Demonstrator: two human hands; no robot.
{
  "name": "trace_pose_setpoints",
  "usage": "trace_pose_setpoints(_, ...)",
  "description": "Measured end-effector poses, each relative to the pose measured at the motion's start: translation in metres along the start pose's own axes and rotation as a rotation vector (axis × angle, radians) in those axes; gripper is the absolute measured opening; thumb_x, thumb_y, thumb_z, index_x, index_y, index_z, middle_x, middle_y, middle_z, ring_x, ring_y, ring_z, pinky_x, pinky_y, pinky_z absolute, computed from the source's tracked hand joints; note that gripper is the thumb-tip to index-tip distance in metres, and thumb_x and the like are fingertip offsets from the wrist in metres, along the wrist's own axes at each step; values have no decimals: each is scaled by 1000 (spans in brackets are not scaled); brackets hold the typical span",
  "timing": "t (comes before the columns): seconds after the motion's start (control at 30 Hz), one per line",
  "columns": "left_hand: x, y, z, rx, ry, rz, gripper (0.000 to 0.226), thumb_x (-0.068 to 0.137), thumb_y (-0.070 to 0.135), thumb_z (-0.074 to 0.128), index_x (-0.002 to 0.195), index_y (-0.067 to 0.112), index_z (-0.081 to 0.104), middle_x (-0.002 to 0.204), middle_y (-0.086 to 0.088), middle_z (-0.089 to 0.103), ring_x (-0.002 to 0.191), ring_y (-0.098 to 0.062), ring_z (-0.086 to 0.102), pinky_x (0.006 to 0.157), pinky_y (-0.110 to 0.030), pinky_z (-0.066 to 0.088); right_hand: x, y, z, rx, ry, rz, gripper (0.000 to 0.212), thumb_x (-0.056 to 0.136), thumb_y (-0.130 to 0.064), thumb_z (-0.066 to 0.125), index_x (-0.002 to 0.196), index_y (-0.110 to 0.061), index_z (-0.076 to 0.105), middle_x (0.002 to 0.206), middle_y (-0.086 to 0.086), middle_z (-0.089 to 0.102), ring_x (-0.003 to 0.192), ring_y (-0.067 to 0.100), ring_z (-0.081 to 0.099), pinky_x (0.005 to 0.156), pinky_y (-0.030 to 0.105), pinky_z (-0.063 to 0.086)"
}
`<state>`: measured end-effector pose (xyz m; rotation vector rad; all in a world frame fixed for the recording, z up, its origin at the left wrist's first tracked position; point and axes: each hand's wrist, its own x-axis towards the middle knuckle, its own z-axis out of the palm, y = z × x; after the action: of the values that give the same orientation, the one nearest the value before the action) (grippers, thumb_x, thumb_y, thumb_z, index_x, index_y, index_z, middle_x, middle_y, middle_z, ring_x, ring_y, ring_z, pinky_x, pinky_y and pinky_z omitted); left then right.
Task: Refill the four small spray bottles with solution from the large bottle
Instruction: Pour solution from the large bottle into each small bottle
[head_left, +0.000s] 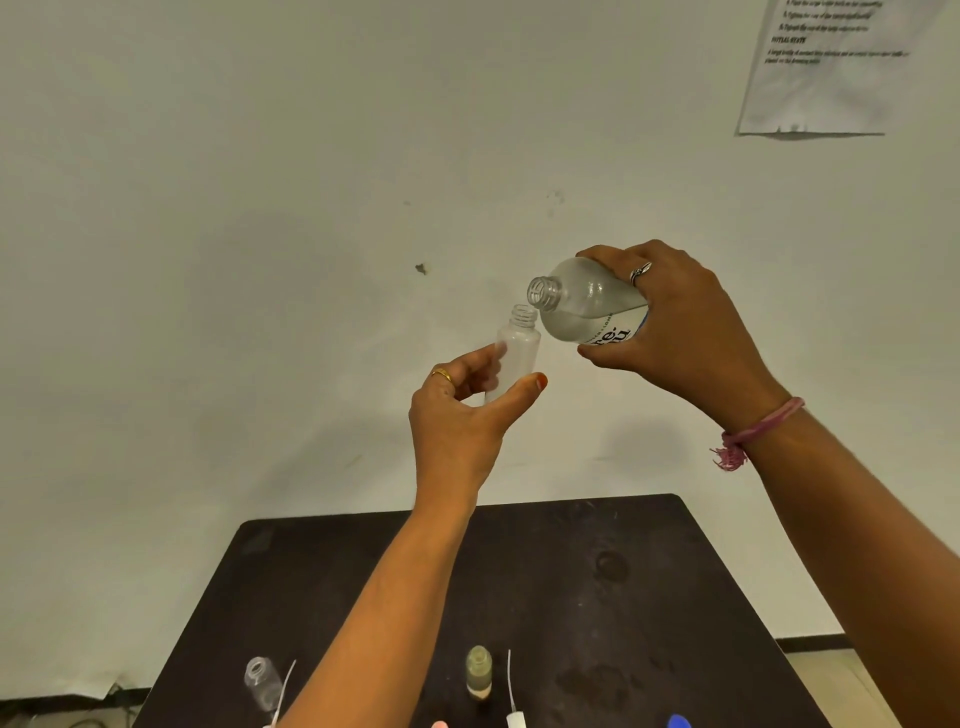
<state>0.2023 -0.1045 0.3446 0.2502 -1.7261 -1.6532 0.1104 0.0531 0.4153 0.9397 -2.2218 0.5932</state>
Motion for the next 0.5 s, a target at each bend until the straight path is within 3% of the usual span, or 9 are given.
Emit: trace_pose_setpoints(0.5,-4,0,1,2,8,10,48,69,32,82,114,25,66,111,4,68,98,-9,64,62,0,45,0,-3,-5,-73,17,-43,72,65,-25,82,131,-25,52,116,5,57,103,24,51,78,25,36)
